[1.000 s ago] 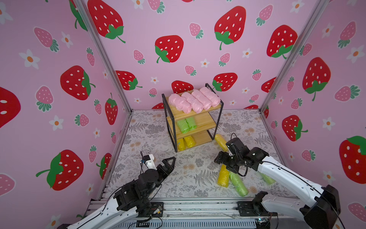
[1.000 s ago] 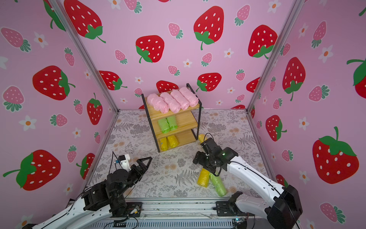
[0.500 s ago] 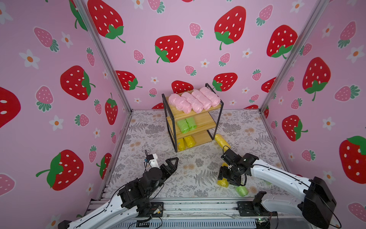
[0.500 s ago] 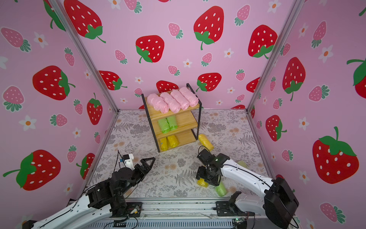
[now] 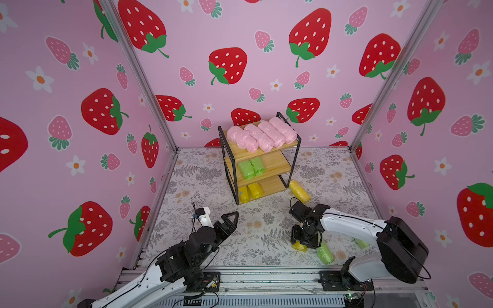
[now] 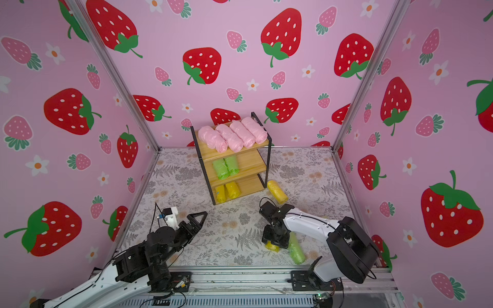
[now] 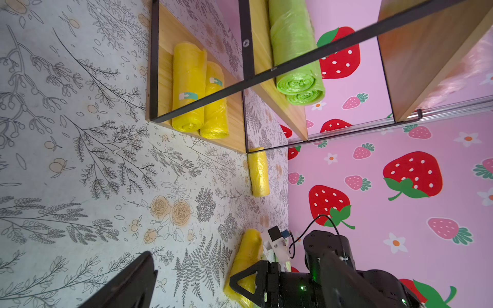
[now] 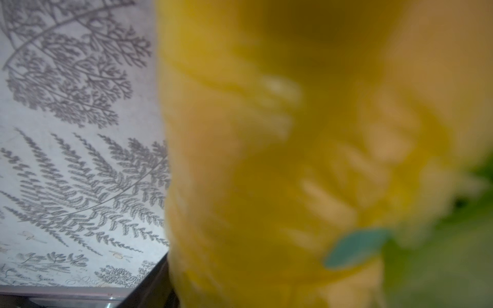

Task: Sort the rolls of trash bags by color and place them on the shelf
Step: Pick up the roll of trash bags from the center of the board.

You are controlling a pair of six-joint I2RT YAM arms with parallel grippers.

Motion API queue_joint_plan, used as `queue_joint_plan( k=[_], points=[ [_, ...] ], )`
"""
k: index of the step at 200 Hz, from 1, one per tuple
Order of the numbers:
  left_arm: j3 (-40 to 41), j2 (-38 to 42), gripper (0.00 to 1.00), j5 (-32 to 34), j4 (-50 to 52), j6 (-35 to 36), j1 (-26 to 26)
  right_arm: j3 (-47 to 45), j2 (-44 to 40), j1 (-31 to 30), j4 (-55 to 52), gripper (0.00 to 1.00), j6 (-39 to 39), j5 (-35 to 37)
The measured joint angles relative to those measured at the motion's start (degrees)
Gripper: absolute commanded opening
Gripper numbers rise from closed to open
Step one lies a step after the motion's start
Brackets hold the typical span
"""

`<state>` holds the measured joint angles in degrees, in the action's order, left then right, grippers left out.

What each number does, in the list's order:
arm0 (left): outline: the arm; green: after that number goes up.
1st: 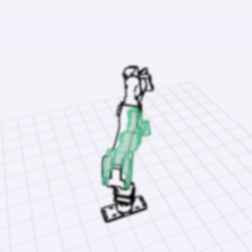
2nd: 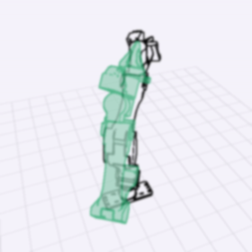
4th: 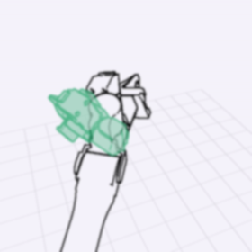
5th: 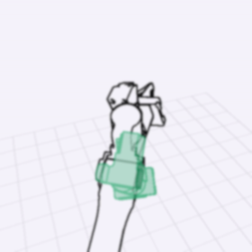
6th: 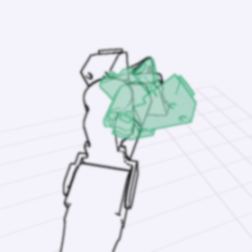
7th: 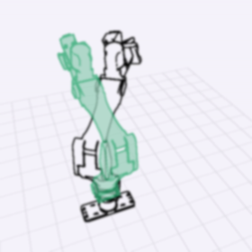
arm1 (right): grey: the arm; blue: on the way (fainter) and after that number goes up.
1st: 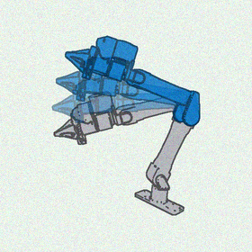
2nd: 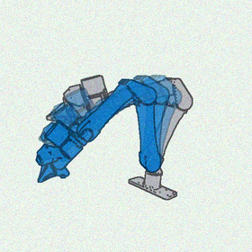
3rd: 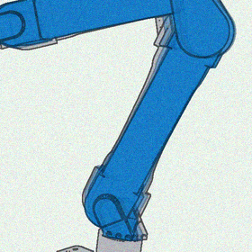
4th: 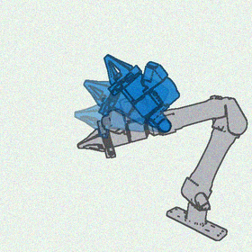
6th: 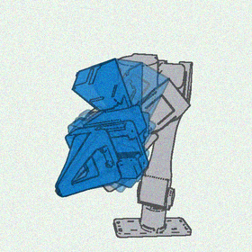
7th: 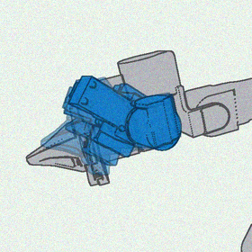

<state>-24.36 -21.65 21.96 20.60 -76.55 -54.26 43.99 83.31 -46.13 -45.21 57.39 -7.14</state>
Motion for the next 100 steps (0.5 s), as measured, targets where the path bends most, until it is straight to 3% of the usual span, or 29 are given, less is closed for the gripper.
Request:
queue_joint_plan(
  k=[24,73,88,100],
  points=[
    [0.00,0.02,1.00,-0.02,0.09,0.00,-0.02,0.22,0.92,0.00,0.24,0.40,-0.50,0.09],
    [0.00,0.02,1.00,-0.02,0.28,-0.02,-0.02,0.96,0.87,0.00,0.24,0.13,-1.40,0.24],
    [0.00,-0.07,1.00,-0.04,0.26,-0.02,0.00,0.96,0.63,0.00,0.00,0.00,-1.95,0.48],
    [0.00,-0.17,1.00,-0.09,0.26,-0.02,0.00,1.27,0.11,-0.04,-0.66,0.00,-2.71,0.79]
  ],
)
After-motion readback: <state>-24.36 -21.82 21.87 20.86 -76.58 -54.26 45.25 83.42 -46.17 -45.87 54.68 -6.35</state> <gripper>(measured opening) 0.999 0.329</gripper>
